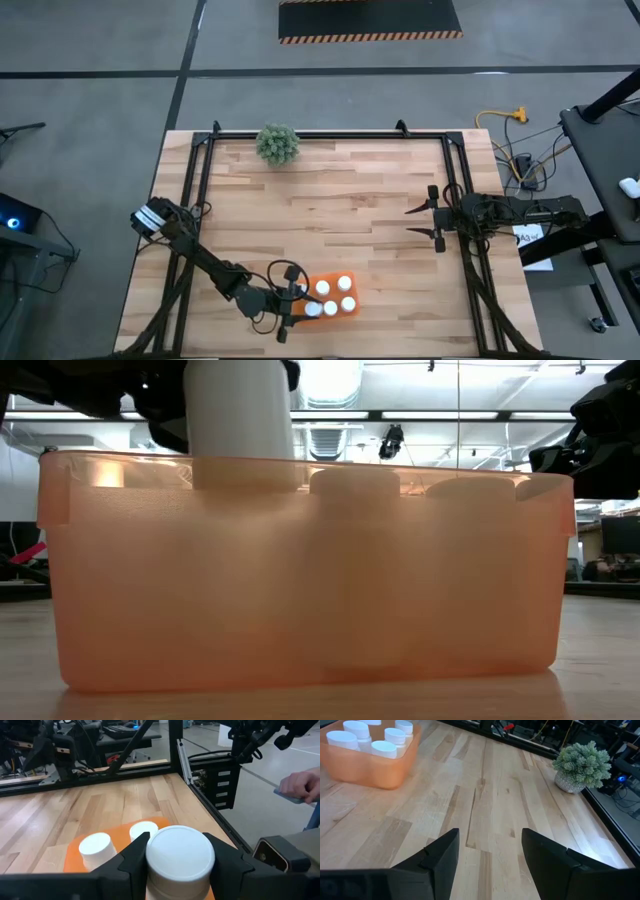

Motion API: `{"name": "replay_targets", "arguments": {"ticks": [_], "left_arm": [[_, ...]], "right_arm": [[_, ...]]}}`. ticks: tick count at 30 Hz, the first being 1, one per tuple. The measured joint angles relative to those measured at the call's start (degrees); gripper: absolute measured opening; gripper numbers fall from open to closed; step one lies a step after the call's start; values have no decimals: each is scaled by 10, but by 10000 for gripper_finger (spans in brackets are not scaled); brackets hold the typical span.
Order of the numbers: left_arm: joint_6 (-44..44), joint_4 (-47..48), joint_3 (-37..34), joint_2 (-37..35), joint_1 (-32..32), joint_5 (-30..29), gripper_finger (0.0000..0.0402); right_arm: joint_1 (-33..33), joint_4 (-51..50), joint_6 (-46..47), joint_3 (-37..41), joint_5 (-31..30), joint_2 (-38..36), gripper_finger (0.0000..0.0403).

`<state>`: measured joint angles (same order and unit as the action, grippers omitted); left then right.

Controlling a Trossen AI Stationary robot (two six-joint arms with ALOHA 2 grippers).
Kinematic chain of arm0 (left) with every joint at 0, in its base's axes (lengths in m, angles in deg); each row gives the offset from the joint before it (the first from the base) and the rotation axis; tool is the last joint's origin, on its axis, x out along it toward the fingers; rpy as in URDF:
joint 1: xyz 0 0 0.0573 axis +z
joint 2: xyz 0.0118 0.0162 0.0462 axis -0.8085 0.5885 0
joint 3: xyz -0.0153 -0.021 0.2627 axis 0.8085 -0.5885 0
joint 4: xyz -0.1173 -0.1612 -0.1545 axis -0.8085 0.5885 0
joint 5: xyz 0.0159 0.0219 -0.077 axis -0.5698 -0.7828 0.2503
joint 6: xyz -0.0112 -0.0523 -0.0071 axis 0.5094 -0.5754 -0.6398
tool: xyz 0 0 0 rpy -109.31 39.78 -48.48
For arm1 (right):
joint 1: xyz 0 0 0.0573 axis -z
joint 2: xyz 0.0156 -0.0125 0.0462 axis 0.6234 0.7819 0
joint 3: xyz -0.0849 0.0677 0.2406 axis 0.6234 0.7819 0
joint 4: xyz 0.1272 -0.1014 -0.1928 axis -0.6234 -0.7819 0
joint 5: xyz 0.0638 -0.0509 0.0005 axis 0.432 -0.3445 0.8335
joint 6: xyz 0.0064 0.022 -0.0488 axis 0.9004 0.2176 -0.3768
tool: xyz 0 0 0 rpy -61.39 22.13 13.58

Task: Pick and place pill bottles into a basket
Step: Put the pill bottle into the bin

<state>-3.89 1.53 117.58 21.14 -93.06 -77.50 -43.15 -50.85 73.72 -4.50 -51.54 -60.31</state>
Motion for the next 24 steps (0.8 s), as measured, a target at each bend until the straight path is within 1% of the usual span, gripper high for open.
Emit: {"name": "replay_targets", "arguments": {"ticks": [3, 7, 16, 24], "left_arm": [[-15, 7, -3, 0, -1, 0, 141], [-35, 47, -2, 0, -1, -1, 141], [-59, 60, 1, 0, 0, -1, 141], [-63, 75, 0, 0, 0, -1, 141]], "right_arm": [[0, 0, 0, 0, 0, 0, 206], [0, 0, 0, 0, 0, 0, 206], [0, 0, 0, 0, 0, 0, 206], [0, 0, 0, 0, 0, 0, 206]]}}
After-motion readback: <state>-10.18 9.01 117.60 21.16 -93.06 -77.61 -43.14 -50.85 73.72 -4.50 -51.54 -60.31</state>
